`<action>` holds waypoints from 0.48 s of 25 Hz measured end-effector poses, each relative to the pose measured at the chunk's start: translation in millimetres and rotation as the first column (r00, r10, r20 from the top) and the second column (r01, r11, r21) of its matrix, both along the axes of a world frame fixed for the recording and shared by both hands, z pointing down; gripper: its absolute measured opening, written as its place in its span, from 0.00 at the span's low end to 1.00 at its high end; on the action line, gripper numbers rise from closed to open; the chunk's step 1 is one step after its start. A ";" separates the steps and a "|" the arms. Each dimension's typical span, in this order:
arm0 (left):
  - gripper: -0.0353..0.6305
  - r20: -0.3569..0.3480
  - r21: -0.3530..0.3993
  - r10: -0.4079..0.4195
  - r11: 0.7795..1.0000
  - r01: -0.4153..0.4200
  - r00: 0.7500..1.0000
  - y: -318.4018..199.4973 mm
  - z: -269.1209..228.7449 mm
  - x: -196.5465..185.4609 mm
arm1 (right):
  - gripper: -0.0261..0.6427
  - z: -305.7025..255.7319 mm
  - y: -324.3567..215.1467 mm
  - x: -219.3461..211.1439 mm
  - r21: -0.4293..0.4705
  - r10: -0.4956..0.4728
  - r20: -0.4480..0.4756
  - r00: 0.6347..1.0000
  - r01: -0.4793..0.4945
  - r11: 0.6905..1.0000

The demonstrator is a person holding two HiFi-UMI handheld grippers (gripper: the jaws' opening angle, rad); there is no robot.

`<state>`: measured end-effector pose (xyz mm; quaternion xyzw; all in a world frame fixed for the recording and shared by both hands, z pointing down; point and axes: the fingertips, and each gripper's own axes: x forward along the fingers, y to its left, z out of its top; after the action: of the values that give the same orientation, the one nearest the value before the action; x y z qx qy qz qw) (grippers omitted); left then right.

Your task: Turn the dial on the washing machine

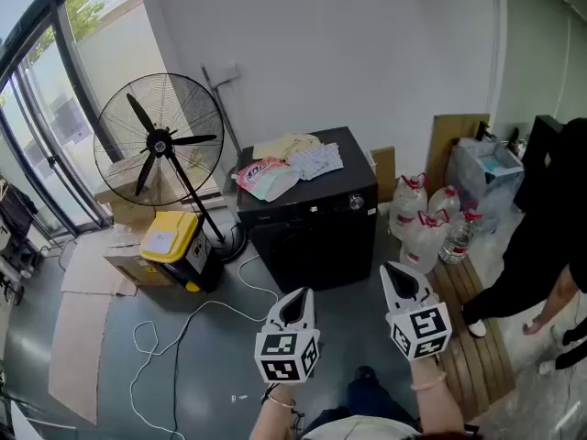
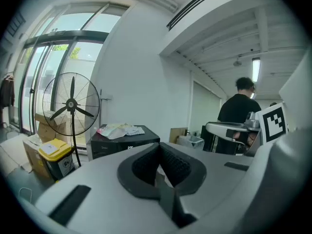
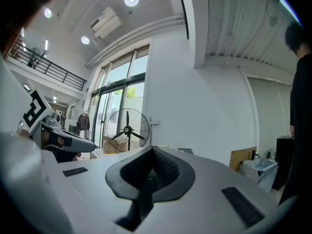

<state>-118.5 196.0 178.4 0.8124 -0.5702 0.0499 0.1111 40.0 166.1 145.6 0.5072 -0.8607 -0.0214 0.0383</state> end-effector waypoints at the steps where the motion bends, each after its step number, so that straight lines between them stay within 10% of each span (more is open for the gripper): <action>1: 0.08 0.002 0.005 0.003 1.000 -0.003 1.000 4.7 -3.1 0.2 | 0.08 -3.2 5.7 1.0 0.006 0.002 -0.001 1.000 -0.002 1.000; 12: 0.08 -0.008 0.048 0.021 0.999 -0.021 1.000 41.8 -21.0 -2.0 | 0.08 -17.6 52.7 11.8 0.029 0.050 0.000 0.999 -0.050 0.998</action>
<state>-120.5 237.8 157.5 0.8210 -0.5623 0.0341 0.0933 51.8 218.8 128.0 0.5291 -0.8473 -0.0331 0.0320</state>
